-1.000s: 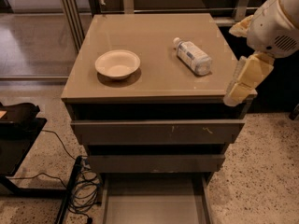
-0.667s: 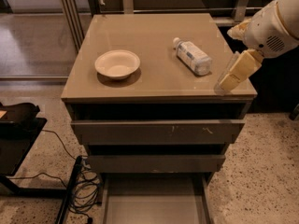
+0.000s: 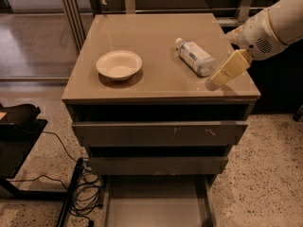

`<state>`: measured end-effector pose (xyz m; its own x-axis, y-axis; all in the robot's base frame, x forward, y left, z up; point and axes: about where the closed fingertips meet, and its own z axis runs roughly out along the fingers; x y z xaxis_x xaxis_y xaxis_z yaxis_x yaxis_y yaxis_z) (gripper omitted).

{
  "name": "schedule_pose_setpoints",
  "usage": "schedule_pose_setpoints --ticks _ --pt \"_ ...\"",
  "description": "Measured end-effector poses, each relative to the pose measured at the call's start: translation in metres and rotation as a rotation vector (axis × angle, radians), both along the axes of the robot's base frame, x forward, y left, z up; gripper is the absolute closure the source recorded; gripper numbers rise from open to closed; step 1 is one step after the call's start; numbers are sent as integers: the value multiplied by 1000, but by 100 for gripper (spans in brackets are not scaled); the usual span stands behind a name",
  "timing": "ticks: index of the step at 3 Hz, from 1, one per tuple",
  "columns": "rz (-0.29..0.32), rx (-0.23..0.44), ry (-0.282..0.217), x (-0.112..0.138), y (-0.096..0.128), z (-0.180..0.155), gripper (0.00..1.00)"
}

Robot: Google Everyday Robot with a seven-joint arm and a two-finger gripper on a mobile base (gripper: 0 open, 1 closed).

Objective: Place blue plastic bottle into bottom drawer

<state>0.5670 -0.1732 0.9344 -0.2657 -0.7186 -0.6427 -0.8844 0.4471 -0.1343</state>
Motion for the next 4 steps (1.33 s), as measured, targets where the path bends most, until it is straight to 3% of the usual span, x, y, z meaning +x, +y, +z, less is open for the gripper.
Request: schedule_pose_setpoints --ticks 1,2,4 --pt "20 -17 -17 10 13 -7 0" --pt "13 -40 -63 38 27 -15 0" --pt "-50 -53 -86 97 47 -40 0"
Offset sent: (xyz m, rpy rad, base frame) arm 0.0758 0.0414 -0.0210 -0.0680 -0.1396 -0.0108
